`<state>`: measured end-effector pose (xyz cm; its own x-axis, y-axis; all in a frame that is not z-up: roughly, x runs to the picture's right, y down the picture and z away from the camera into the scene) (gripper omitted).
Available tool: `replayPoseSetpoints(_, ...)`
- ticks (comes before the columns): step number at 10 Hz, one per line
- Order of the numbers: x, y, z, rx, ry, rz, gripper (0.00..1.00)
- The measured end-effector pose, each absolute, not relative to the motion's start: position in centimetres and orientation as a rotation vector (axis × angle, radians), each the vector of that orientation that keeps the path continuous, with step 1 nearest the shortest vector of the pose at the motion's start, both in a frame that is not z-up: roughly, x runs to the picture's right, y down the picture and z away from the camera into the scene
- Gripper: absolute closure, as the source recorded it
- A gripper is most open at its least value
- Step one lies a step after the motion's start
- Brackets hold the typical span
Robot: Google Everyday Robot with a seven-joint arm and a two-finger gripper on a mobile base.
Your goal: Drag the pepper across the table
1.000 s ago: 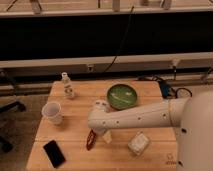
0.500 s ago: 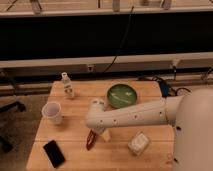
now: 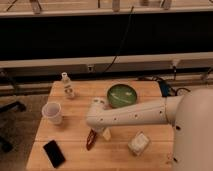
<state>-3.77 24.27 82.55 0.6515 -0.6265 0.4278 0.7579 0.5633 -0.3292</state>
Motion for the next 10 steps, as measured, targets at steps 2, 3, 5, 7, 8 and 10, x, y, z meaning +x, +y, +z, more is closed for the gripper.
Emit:
replayPoseSetpoints(2,-3.47,24.29,82.52,-0.521,-0.284,-0.839,0.23)
replayPoseSetpoints(3,-3.32,24.32,82.47,-0.522,-0.288,-0.845,0.21)
replayPoseSetpoints(5,-3.26,24.40,82.34,-0.526,-0.296,-0.856,0.20)
replayPoseSetpoints(7,-3.21,24.39,82.31,-0.528,-0.304,-0.866,0.20)
replayPoseSetpoints(8,-3.20,24.43,82.23,-0.530,-0.308,-0.873,0.20)
replayPoseSetpoints(10,-3.05,24.49,82.07,-0.534,-0.317,-0.884,0.20)
